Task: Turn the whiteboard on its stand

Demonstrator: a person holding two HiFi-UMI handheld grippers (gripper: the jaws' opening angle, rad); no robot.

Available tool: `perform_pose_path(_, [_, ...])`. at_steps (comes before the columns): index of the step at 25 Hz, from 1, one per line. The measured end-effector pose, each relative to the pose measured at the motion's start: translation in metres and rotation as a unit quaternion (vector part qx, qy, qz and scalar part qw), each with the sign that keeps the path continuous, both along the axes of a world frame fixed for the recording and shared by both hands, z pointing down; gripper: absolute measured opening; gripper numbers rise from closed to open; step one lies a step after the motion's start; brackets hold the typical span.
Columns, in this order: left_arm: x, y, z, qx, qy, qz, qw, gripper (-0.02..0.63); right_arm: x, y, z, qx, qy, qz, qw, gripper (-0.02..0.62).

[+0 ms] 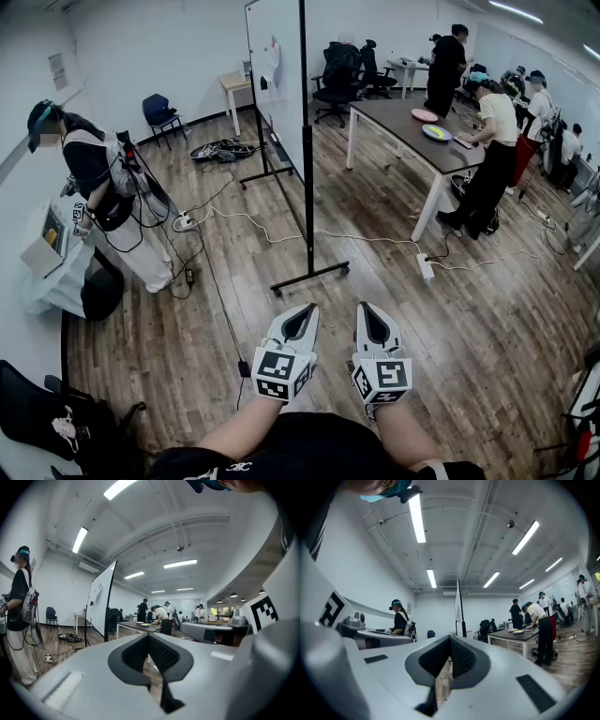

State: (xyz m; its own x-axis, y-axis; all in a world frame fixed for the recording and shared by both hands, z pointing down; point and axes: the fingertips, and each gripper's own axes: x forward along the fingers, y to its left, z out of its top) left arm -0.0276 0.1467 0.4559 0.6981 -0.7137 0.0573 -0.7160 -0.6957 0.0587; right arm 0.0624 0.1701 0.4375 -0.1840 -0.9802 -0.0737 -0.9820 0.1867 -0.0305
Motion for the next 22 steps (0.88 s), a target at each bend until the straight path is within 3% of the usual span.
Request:
perform_pose_path(12, [-0.013,0.011,-0.001,0.003,0.001,0.003,1.0000,0.009,-0.019,0.012,0.006,-0.009,-0.010,-0.013,1.000,0.006])
perform_pose_path(22, [-0.029,-0.006,0.000,0.009,-0.002,-0.013,0.9999,0.009,-0.034,-0.013,0.008,-0.011,0.002,-0.033,0.999,0.006])
